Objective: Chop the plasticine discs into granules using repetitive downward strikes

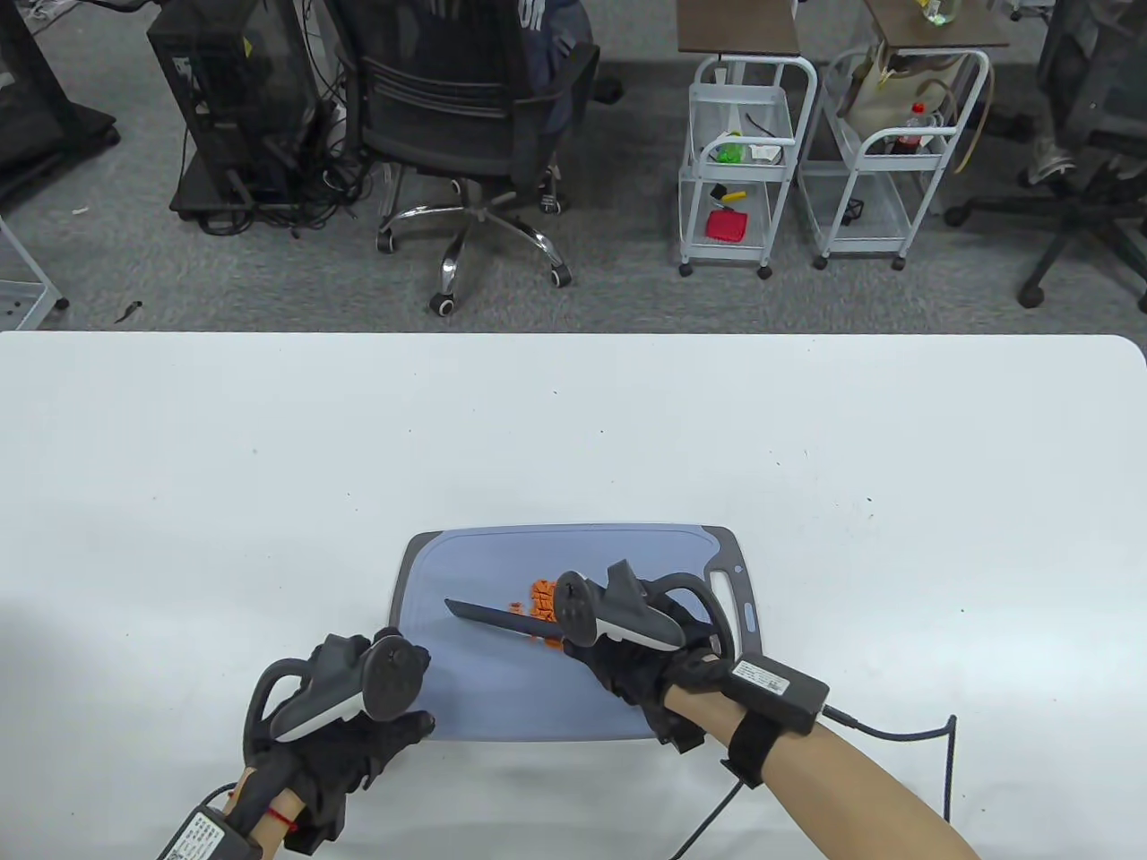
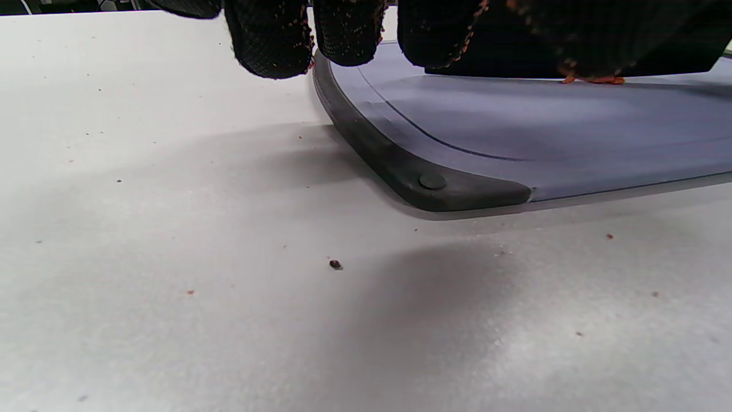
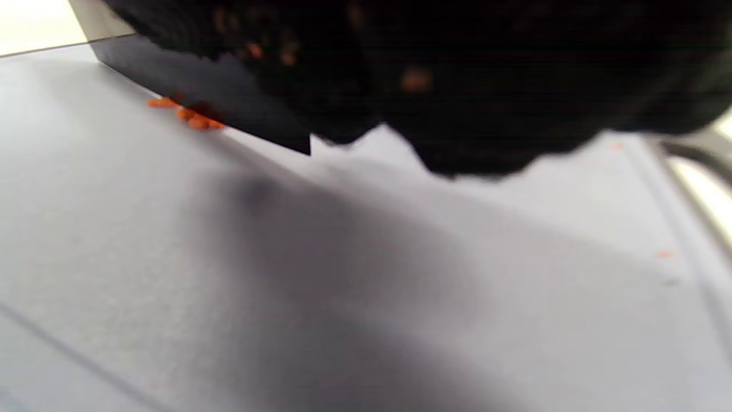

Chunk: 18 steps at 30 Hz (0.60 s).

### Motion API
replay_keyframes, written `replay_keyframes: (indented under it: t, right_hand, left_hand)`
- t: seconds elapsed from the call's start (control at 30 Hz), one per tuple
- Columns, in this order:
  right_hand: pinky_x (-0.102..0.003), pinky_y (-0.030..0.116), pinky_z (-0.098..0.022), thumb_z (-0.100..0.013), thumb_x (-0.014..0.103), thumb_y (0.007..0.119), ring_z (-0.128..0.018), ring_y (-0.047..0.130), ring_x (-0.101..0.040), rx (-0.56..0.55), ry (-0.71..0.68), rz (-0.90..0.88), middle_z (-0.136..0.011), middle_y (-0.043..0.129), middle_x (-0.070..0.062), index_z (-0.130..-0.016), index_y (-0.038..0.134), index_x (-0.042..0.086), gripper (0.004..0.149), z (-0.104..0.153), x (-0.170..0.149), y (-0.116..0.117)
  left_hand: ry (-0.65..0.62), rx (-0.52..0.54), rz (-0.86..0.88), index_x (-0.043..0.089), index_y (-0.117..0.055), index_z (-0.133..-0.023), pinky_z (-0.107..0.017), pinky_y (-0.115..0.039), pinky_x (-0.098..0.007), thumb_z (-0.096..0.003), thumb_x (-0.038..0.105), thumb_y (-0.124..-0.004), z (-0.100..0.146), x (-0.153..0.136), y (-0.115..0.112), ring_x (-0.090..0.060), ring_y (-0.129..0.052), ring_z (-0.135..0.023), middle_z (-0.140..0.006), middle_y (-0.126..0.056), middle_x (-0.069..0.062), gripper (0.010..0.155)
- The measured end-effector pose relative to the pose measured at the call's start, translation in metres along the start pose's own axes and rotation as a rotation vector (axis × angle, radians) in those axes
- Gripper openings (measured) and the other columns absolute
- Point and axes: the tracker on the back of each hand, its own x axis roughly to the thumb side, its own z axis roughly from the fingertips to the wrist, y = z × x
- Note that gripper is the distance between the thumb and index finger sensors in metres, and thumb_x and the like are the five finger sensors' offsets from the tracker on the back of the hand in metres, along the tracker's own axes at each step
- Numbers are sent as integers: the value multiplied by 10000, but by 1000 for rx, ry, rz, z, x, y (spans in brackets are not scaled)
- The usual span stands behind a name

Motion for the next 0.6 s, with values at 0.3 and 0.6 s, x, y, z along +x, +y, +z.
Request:
replay_keyframes:
  t: [0.3, 0.6]
  right_hand:
    - [-467, 908, -231, -443, 574, 706, -90, 1055, -170, 33, 36, -149, -407, 984, 50, -785, 834, 136, 571, -24, 15, -4]
    - [-490, 889, -263, -468, 531, 717, -184, 1081, -226, -85, 225, -493, -531, 993, -50, -841, 844, 148, 550, 37, -47, -39]
  left_hand:
    - [-1, 41, 28, 360, -476, -1093, -747, -480, -664, -362, 641, -615, 3, 0, 2, -480, -609, -1078, -1229, -421, -162, 795]
    - [-2, 220, 96, 373, -404, -1096, -752, -439, -670, -360, 638, -623, 5, -5, 11, -502, -507, -1099, -1239, -348, -132, 812]
